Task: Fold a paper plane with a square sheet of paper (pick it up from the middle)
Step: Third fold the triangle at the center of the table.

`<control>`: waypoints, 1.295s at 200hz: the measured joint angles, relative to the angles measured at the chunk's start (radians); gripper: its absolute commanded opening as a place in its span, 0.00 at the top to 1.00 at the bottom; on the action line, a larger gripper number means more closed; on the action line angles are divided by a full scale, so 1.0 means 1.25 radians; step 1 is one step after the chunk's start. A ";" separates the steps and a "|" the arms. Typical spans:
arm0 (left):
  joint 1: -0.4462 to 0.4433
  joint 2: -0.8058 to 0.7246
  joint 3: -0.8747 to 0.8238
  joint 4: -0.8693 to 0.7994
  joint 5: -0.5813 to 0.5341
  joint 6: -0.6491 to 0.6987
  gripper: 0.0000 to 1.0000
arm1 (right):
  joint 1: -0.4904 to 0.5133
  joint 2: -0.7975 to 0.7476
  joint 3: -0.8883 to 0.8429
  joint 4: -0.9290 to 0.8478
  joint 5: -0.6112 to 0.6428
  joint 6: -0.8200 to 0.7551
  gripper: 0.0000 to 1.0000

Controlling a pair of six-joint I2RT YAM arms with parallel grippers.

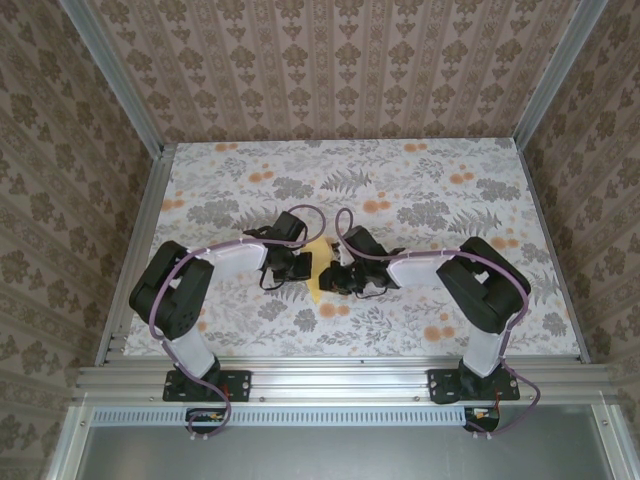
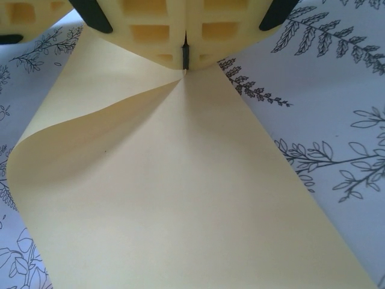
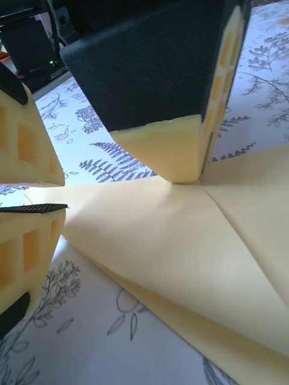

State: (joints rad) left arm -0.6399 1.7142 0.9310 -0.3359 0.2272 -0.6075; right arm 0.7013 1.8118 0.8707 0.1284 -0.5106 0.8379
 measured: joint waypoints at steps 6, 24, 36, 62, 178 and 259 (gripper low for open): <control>0.000 0.000 0.000 0.000 0.000 -0.001 1.00 | 0.004 0.003 0.002 -0.001 -0.002 -0.002 0.84; 0.000 0.000 0.000 0.001 0.000 -0.002 1.00 | 0.017 0.014 0.011 -0.005 -0.010 -0.003 0.85; 0.000 0.001 0.000 0.001 0.000 -0.004 1.00 | 0.024 0.023 0.017 -0.005 -0.015 -0.005 0.85; 0.000 0.001 0.000 0.001 -0.001 -0.006 1.00 | 0.034 0.045 0.032 -0.005 -0.020 -0.005 0.86; 0.000 0.003 0.000 0.005 -0.001 -0.016 1.00 | 0.037 0.076 0.047 -0.001 -0.050 -0.019 0.85; 0.005 0.003 0.000 0.007 -0.003 -0.019 1.00 | 0.047 0.072 0.037 0.020 -0.065 -0.017 0.88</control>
State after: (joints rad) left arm -0.6342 1.7176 0.9310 -0.3271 0.2237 -0.6308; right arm 0.7597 1.9022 0.9169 0.1539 -0.5919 0.8165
